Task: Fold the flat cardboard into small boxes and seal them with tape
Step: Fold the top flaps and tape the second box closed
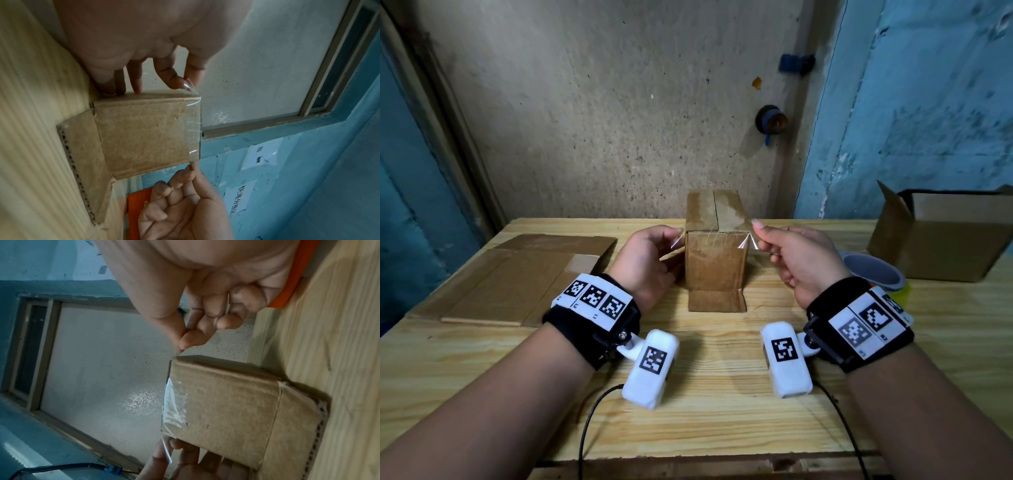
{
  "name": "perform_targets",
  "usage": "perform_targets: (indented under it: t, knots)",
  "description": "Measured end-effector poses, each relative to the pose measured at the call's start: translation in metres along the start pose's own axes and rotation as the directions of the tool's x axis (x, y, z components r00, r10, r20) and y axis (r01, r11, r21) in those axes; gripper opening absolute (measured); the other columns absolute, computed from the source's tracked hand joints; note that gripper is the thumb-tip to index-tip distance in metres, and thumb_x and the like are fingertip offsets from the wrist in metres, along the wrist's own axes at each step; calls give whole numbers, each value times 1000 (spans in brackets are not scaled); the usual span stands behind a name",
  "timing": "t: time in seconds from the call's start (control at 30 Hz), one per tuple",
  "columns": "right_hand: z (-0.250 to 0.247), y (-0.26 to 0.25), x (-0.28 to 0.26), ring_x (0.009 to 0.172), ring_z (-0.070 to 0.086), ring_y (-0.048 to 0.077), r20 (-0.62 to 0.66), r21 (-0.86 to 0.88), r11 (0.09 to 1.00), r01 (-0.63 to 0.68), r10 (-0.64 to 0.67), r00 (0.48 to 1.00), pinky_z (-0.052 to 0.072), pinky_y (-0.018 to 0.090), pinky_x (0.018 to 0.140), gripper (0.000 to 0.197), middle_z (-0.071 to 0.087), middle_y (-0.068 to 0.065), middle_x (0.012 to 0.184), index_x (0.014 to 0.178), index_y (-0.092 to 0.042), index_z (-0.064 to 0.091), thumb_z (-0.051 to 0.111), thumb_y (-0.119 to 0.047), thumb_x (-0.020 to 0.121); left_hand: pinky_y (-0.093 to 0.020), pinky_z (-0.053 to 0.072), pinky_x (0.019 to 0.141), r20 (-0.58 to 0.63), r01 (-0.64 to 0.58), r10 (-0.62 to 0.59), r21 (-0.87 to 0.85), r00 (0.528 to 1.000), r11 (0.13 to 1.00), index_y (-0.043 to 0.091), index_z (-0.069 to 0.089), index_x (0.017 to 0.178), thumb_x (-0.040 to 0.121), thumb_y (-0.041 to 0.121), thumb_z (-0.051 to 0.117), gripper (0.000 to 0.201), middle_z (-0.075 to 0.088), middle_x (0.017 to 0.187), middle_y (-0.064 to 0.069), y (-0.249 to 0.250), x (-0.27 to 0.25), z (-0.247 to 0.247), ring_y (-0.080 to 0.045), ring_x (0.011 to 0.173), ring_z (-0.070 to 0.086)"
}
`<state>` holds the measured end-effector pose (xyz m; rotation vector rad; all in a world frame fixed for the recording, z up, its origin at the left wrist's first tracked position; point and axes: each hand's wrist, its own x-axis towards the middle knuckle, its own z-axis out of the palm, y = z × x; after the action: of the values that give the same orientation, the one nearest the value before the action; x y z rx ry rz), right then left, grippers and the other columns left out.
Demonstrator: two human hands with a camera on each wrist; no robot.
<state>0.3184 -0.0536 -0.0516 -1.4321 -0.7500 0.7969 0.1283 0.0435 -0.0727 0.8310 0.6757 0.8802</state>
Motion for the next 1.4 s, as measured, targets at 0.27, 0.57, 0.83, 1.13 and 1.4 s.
perform_targets:
  t: [0.27,0.57,0.83,1.13,1.4]
  knots:
    - [4,4,10,53,38,5,177,65,963,-262,247,953,24,21,49,28,55,-10,66,76,-22,62,75,-41,90,-44,45,111,89,55,-45,-119,995,991,5,66,90,81,10,62,11,68,97,-9,5,-4,-4,-31,111,64]
    - [7,6,8,56,29,6,287,150,898,-415,362,887,17,23,56,21,49,-12,64,83,-29,61,59,-38,102,-39,49,107,108,104,-87,-156,990,982,1,67,97,80,7,63,18,72,88,-10,5,-3,-4,-25,96,69]
    - [14,12,5,58,29,9,331,187,888,-420,346,878,30,25,59,23,33,-9,57,85,-29,70,76,-46,72,-40,53,102,103,143,-127,-173,987,974,4,67,104,83,13,66,23,70,109,-16,4,-1,-12,-27,108,66]
    - [19,31,16,54,38,8,233,419,885,-202,111,966,32,19,45,21,44,-3,67,85,-22,71,60,-15,102,-44,56,88,24,-106,105,26,994,994,15,74,102,81,5,71,23,77,87,-5,-3,1,-17,-19,79,73]
    - [18,25,11,83,66,15,63,402,907,124,-162,985,52,23,68,17,76,10,100,109,-7,74,63,0,99,-37,55,96,52,-420,417,160,907,893,17,83,83,67,10,81,18,75,119,-7,-3,-2,-16,-26,115,69]
